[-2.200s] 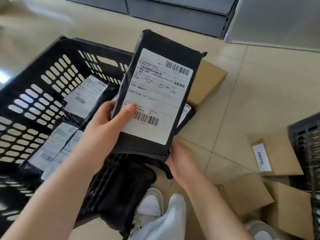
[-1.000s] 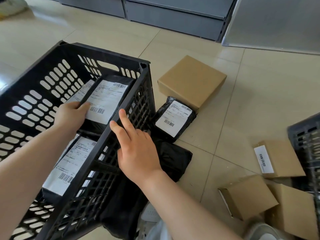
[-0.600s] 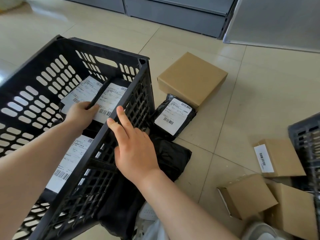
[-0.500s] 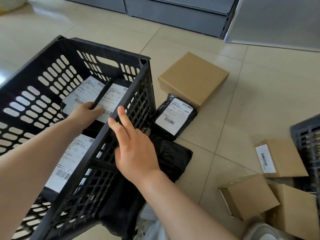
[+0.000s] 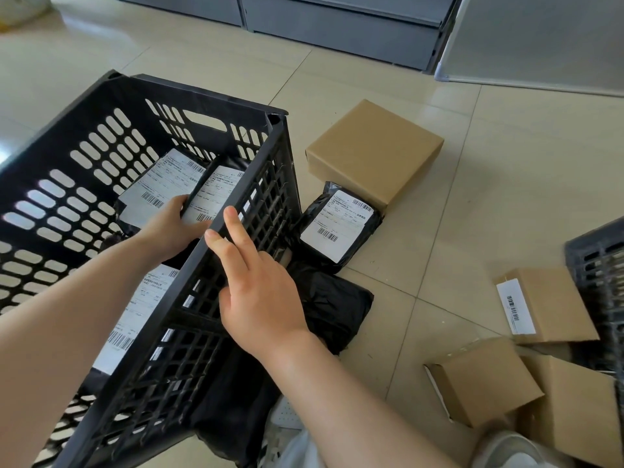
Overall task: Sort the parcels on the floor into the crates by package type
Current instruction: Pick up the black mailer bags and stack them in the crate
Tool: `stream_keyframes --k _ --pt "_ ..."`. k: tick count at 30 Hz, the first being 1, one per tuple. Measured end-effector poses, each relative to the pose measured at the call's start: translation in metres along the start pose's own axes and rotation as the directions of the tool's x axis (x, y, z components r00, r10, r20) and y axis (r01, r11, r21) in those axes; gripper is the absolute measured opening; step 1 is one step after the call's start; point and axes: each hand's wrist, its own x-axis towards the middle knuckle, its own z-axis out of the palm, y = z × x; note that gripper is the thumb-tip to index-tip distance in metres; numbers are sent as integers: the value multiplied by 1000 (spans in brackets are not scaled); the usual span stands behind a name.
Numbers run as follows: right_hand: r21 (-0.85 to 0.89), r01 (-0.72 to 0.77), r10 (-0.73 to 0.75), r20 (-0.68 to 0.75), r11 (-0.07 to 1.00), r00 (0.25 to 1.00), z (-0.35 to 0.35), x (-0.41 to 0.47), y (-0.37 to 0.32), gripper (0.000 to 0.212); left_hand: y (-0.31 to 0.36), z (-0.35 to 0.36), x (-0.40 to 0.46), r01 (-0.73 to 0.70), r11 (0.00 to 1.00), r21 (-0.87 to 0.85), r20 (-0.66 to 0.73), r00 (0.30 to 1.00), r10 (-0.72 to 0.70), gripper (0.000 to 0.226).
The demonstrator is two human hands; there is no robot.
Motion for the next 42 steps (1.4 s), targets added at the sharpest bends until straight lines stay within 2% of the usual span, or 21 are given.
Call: stream_keyframes --k 5,9,11,16,19,21,25,28,30,32,34,37,42 --pt "60 -3 -5 123 998 992 -18 1 2 74 3 3 -6 25 999 28 -58 998 -23 72" --pt "74 -12 -3 206 997 979 -36 5 4 71 12 5 -10 -54 993 105 -131 989 67 70" --pt "96 -22 -1 229 995 973 -43 5 6 72 17 3 -13 -85 994 69 -180 979 96 63" --pt "220 -224 163 263 949 951 -56 -8 23 77 42 -19 -33 -152 978 -141 -243 963 114 46" --pt "337 -357 288 237 871 928 -65 -17 34 77 65 -35 -59 -319 946 -65 -376 886 272 44" --pt "365 -435 364 247 823 898 -71 -23 44 76 84 -37 -79 -414 910 -21 -399 838 372 42" --pt "334 -578 534 220 745 816 -76 -39 68 72 106 -13 -108 -496 859 124 -312 803 508 41" --pt "365 -695 657 242 620 714 -73 -60 92 68 99 28 -115 -532 840 105 -188 819 542 43" --pt "381 -754 712 276 536 646 -68 -78 110 65 79 61 -111 -529 835 153 -97 832 546 47" --pt "346 -806 749 317 480 582 -60 -96 124 63 52 87 -108 -481 866 138 -22 873 488 53" --pt "326 -849 783 346 416 516 -50 -112 137 66 25 111 -106 -356 932 71 51 934 353 56" --pt "335 -887 815 381 319 437 -40 -125 147 66 -14 139 -103 -254 961 110 168 958 234 62" --pt "384 -889 818 408 249 405 -24 -128 151 66 -50 158 -105 -130 971 199 235 969 82 64"
